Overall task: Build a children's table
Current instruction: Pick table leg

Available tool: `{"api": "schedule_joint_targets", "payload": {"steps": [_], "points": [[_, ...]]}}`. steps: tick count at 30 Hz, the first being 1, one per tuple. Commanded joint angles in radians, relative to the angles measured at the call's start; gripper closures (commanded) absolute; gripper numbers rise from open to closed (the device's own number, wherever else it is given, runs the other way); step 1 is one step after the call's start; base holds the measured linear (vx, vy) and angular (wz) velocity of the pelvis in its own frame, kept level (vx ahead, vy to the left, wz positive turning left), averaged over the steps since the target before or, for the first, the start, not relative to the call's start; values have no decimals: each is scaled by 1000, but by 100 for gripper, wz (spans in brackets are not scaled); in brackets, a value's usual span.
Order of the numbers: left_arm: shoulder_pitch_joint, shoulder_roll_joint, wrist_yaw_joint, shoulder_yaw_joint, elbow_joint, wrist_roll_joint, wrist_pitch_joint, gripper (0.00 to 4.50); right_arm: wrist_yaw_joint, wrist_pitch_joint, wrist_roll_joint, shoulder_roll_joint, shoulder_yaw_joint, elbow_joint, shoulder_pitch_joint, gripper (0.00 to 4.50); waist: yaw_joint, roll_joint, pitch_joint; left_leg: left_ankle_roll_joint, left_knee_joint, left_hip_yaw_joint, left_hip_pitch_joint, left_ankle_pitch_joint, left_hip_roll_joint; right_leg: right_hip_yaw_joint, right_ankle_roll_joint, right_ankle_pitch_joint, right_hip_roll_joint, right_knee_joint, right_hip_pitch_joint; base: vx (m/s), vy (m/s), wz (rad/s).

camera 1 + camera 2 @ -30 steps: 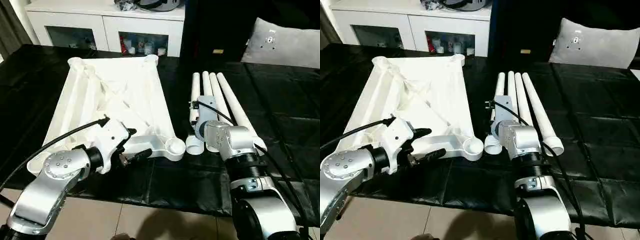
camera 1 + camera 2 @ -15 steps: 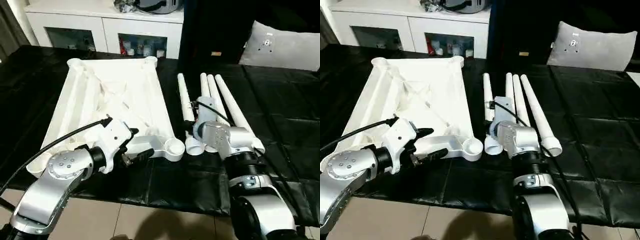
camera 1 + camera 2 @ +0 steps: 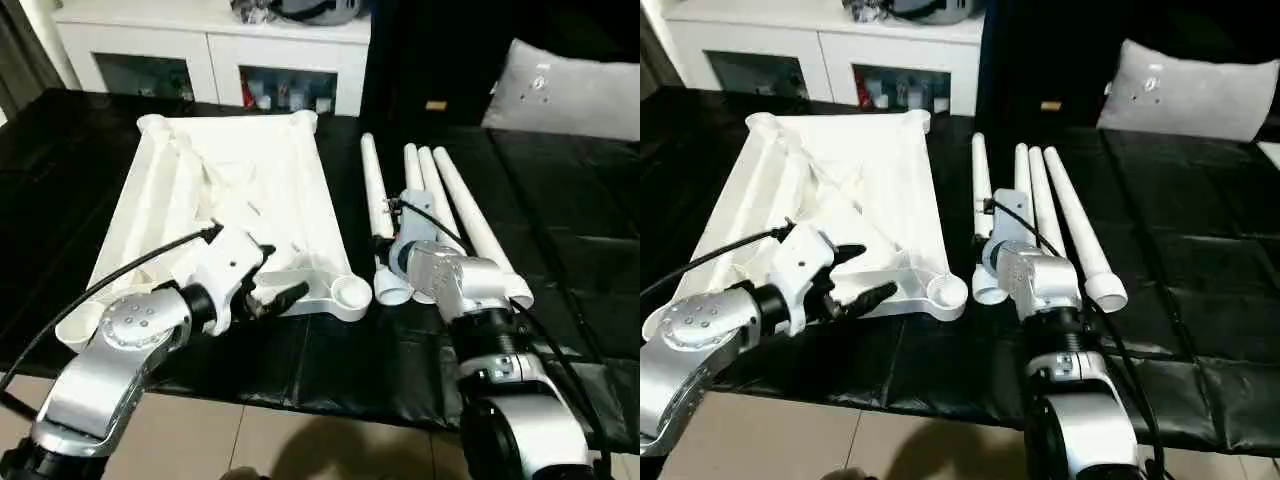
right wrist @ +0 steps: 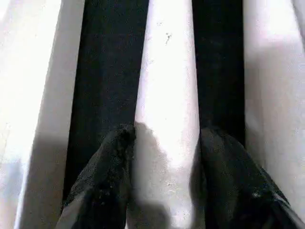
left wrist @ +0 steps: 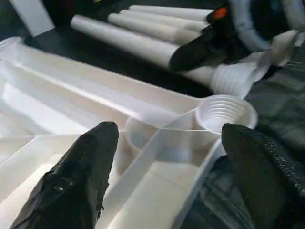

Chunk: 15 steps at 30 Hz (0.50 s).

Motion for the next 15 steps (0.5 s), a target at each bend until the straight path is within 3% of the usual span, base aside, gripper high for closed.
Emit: {"api": "schedule_joint_targets", "payload": {"steps": [1,4,6,8,9,11,12,13,15], "points": [[-40,-8,40,20,25,29,-30,61,5,-85,-1,-7,0,-96,-8,268,4,15,-66,-64,-68,-9,9,-88,47,40,-163,123,-75,-64,49,0,0,0],[-52,-15,54,24,40,39,-55,61,15,-105,0,-11,2,-123,-7,268,6,18,-63,-60,-69,-10,9,-87,50,40,-158,108,-77,-65,49,0,0,0],[-83,-51,104,48,75,47,-69,61,72,-162,46,-6,-20,-172,6,268,5,24,-64,-63,-68,-10,11,-86,50,39,-159,121,-76,-62,48,0,0,0],[-101,-70,124,63,94,42,-71,45,98,-177,82,3,-44,-187,11,268,3,22,-63,-57,-68,-9,10,-101,49,40,-164,124,-75,-65,50,0,0,0],[-132,-95,148,83,116,28,-65,35,141,-177,136,12,-75,-209,24,268,3,13,-63,-49,-68,-7,9,-107,48,42,-167,120,-75,-67,52,0,0,0],[-165,-119,167,102,139,11,-69,29,183,-189,180,18,-96,-229,40,268,7,12,-63,-36,-69,-10,9,-96,51,41,-173,115,-78,-67,53,0,0,0],[-194,-144,180,125,153,-15,-61,10,224,-208,218,24,-112,-250,57,268,7,1,-63,-27,-68,-7,7,-85,51,41,-179,123,-79,-67,55,0,0,0],[-211,-160,188,140,163,-31,-58,3,248,-223,242,27,-121,-264,69,268,12,8,-64,-20,-66,-8,7,-78,52,42,-188,118,-83,-66,54,0,0,0],[-253,-195,188,169,176,-82,-53,0,385,-247,312,19,-117,-311,112,268,15,4,-64,-5,-64,-6,5,-69,50,41,-194,127,-81,-66,56,0,0,0]]}}
